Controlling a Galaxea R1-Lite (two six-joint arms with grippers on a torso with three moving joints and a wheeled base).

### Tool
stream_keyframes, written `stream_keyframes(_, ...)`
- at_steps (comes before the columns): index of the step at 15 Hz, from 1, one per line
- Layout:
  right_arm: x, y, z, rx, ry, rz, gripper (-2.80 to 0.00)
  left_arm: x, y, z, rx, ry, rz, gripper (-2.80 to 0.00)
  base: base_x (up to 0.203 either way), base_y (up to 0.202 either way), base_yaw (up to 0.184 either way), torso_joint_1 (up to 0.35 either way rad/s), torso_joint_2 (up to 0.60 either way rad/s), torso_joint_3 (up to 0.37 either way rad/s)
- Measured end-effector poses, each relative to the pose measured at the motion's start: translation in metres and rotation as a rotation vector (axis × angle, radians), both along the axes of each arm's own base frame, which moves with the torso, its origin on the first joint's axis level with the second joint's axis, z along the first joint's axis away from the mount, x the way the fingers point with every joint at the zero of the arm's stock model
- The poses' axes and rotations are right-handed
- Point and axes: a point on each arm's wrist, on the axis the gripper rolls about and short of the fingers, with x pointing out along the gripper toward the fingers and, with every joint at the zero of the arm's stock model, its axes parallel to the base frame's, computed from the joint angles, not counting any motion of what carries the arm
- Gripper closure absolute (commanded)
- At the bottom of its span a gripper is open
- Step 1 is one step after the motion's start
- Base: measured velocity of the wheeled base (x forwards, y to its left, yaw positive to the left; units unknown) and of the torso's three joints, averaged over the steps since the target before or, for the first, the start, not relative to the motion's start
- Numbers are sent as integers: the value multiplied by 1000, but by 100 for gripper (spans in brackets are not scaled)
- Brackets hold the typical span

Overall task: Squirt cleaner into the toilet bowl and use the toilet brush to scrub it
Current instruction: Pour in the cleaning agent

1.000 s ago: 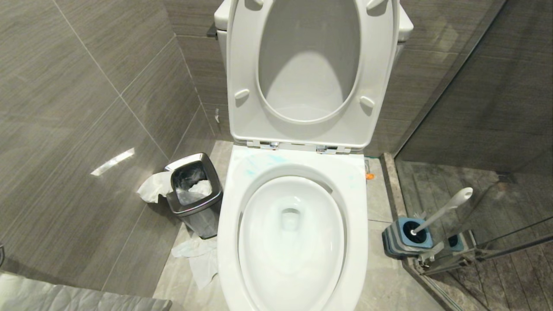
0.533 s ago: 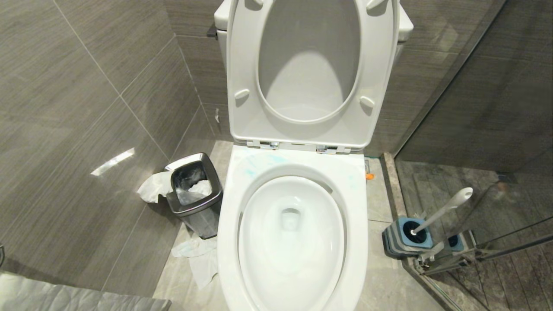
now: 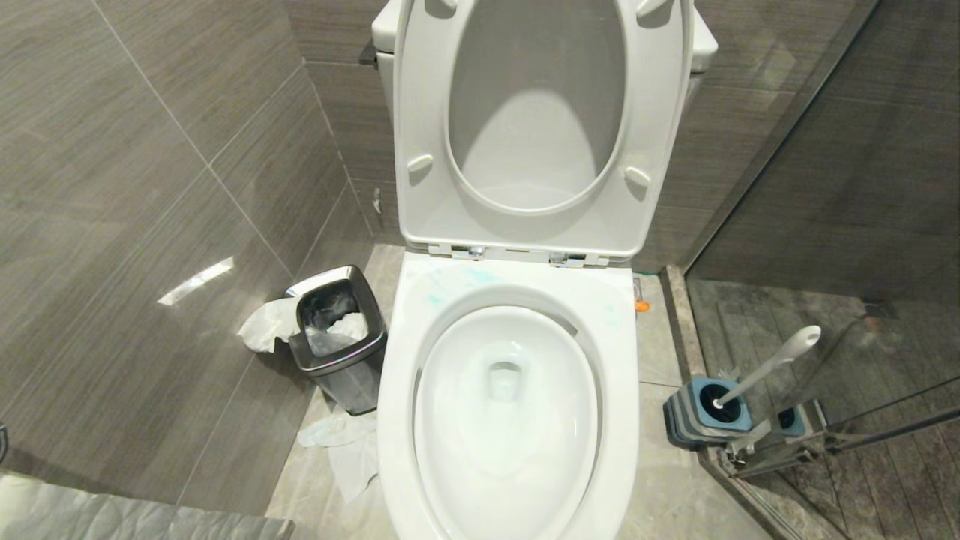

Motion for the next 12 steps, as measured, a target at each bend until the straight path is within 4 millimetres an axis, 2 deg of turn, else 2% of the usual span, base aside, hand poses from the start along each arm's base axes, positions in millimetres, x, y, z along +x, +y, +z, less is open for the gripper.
stream_keyframes(4, 0, 0, 1, 5, 24, -2, 0, 0, 0, 0, 0, 0, 1, 0, 0, 0, 0, 0, 0, 0)
stream_keyframes(6, 1, 0, 11, 20, 75, -1, 0, 0, 0, 0, 0, 0, 1, 0, 0, 0, 0, 0, 0, 0)
stream_keyframes(9, 12, 0, 54, 119, 220, -13, 0, 0, 0, 0, 0, 0, 1, 0, 0, 0, 0, 0, 0, 0)
stream_keyframes(11, 41, 0, 88, 183, 329, -31, 0, 0, 0, 0, 0, 0, 0, 0, 0, 0, 0, 0, 0, 0)
stream_keyframes(12, 63, 0, 102, 204, 374, -40, 0, 0, 0, 0, 0, 0, 1, 0, 0, 0, 0, 0, 0, 0)
